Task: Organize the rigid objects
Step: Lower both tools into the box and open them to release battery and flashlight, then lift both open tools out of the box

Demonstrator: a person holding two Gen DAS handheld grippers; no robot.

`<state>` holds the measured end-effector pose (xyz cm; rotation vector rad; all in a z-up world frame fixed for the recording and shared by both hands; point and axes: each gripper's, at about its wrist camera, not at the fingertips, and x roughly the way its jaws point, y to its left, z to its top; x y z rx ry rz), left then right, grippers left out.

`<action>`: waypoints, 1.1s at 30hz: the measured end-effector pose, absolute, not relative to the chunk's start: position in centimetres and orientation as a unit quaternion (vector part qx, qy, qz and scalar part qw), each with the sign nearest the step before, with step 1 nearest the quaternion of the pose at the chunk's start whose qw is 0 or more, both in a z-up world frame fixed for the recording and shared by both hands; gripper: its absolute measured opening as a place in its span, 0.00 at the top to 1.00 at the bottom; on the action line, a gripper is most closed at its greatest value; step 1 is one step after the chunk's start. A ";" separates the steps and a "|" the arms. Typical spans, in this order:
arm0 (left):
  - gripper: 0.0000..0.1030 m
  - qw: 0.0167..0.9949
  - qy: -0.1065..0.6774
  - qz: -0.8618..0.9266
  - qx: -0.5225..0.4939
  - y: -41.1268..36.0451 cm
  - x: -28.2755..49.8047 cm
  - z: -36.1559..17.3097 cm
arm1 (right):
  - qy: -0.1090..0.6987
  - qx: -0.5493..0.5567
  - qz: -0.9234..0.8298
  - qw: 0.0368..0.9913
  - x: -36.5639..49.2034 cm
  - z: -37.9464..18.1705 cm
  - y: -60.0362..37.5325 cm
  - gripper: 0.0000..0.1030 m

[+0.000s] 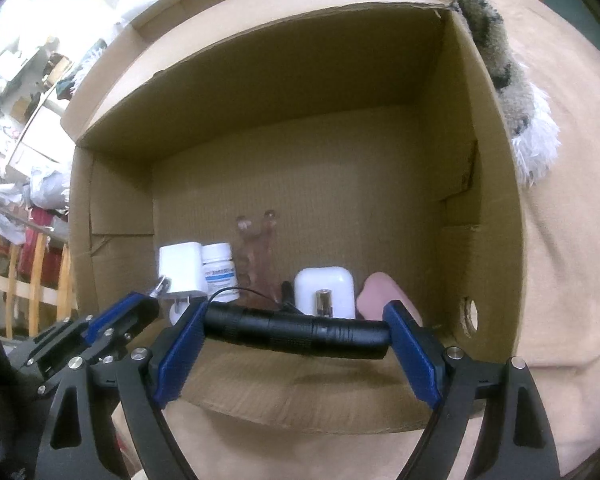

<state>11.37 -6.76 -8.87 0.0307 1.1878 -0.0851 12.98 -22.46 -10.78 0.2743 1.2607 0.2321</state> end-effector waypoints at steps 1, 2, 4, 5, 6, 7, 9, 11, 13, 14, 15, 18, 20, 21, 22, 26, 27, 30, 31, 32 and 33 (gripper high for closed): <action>0.91 0.828 0.559 -0.039 0.016 -6.8 11.4 -8.8 | 0.584 0.128 0.108 0.794 12.9 -10.6 -22.6 0.09; 0.90 0.829 0.558 -0.038 0.017 -6.8 11.3 -8.7 | 0.580 0.130 0.110 0.796 12.9 -10.5 -22.7 0.09; 0.87 0.830 0.556 -0.038 0.020 -6.9 11.3 -8.6 | 0.572 0.135 0.114 0.801 13.0 -10.0 -22.9 0.08; 0.81 0.830 0.556 -0.038 0.022 -7.0 11.2 -8.6 | 0.569 0.138 0.115 0.803 12.9 -9.9 -23.0 0.04; 0.72 0.830 0.556 -0.038 0.022 -7.0 11.2 -8.5 | 0.566 0.140 0.116 0.804 12.9 -9.8 -23.1 0.03; 0.66 0.831 0.555 -0.036 0.023 -7.0 11.1 -8.5 | 0.564 0.141 0.117 0.805 12.9 -9.7 -23.2 0.03; 0.43 0.836 0.547 -0.032 0.024 -6.9 11.0 -8.1 | 0.562 0.142 0.117 0.807 12.9 -9.5 -23.3 0.03; 0.40 0.843 0.536 -0.029 0.025 -7.0 10.8 -7.7 | 0.560 0.143 0.115 0.808 13.0 -9.4 -23.5 0.02; 0.40 0.846 0.531 -0.031 0.027 -7.0 10.8 -7.4 | 0.560 0.145 0.115 0.807 13.0 -9.5 -23.5 0.02; 0.39 0.847 0.530 -0.031 0.028 -7.0 10.7 -7.3 | 0.560 0.145 0.115 0.808 12.9 -9.5 -23.6 0.02; 0.39 0.847 0.530 -0.031 0.029 -7.0 10.7 -7.3 | 0.560 0.145 0.114 0.808 12.9 -9.4 -23.4 0.02; 0.39 0.845 0.533 -0.026 0.029 -6.9 10.7 -7.4 | 0.559 0.144 0.110 0.809 12.9 -9.3 -23.7 0.02; 0.39 0.844 0.536 -0.025 0.023 -6.8 10.6 -7.2 | 0.557 0.149 0.108 0.810 12.7 -9.2 -24.2 0.02; 0.39 0.844 0.536 -0.024 0.019 -6.6 10.6 -7.1 | 0.556 0.154 0.106 0.810 12.6 -9.1 -24.4 0.02; 0.39 0.844 0.535 -0.024 0.017 -6.5 10.6 -7.0 | 0.554 0.159 0.105 0.810 12.4 -9.0 -24.6 0.02; 0.39 0.850 0.525 -0.025 0.012 -6.0 9.8 -6.1 | 0.544 0.170 0.098 0.816 11.4 -8.2 -25.2 0.02; 0.38 0.852 0.523 -0.025 0.010 -5.8 9.6 -5.9 | 0.541 0.173 0.097 0.817 11.2 -8.0 -25.4 0.02; 0.38 0.851 0.524 -0.030 0.005 -5.0 8.6 -5.4 | 0.533 0.179 0.095 0.822 10.1 -7.3 -25.9 0.02; 0.38 0.852 0.523 -0.030 0.000 -4.6 8.3 -5.2 | 0.528 0.184 0.094 0.824 9.6 -7.1 -26.1 0.02; 0.38 0.853 0.521 -0.034 -0.011 -4.0 7.9 -5.0 | 0.525 0.191 0.091 0.824 9.0 -7.0 -26.3 0.02; 0.38 0.854 0.520 -0.032 -0.017 -3.6 7.6 -4.8 | 0.524 0.201 0.089 0.823 8.4 -7.1 -26.5 0.02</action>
